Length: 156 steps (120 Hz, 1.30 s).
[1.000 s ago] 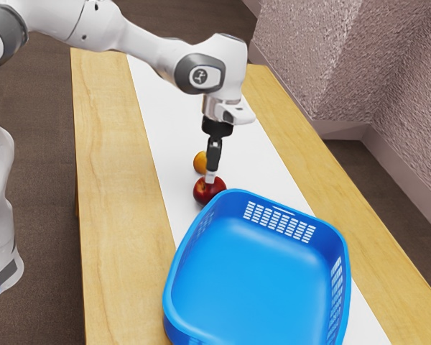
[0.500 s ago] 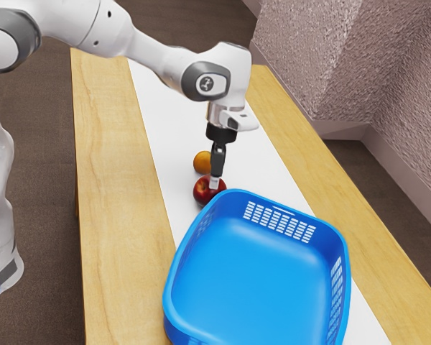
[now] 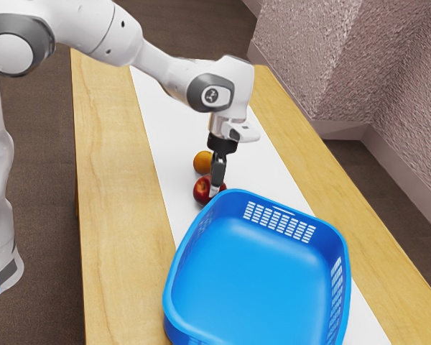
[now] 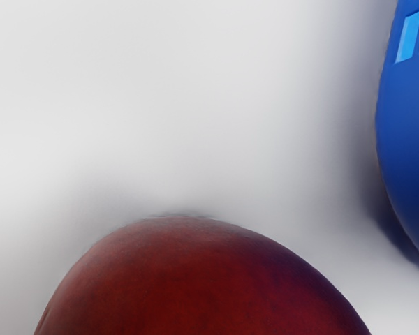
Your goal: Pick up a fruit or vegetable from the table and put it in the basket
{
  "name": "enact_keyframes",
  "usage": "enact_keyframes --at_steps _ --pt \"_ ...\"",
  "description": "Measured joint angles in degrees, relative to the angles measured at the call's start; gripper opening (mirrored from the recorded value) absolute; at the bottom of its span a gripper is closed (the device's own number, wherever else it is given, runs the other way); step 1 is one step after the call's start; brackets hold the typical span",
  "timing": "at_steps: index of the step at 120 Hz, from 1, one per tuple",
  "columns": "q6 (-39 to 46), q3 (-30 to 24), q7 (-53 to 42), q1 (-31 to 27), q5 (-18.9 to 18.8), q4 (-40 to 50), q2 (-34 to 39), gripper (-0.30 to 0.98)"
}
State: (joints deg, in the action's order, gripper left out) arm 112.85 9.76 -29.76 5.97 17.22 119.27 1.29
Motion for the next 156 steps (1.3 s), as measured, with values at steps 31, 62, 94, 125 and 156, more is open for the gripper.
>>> enact_keyframes --at_steps 31,62,94,125,156 --pt "0.26 -0.06 -0.19 -0.26 0.93 -0.23 -1.73 0.68" --pt "0.66 -0.12 -0.66 -0.09 2.66 -1.18 -3.01 0.62" --pt "1.09 -0.02 -0.72 -0.07 3.46 -1.20 -3.03 0.47" --pt "1.58 0.27 -0.37 -0.01 3.66 -1.18 -1.86 0.45" --pt "1.81 0.78 -0.34 -2.86 2.91 -3.65 4.15 0.42"
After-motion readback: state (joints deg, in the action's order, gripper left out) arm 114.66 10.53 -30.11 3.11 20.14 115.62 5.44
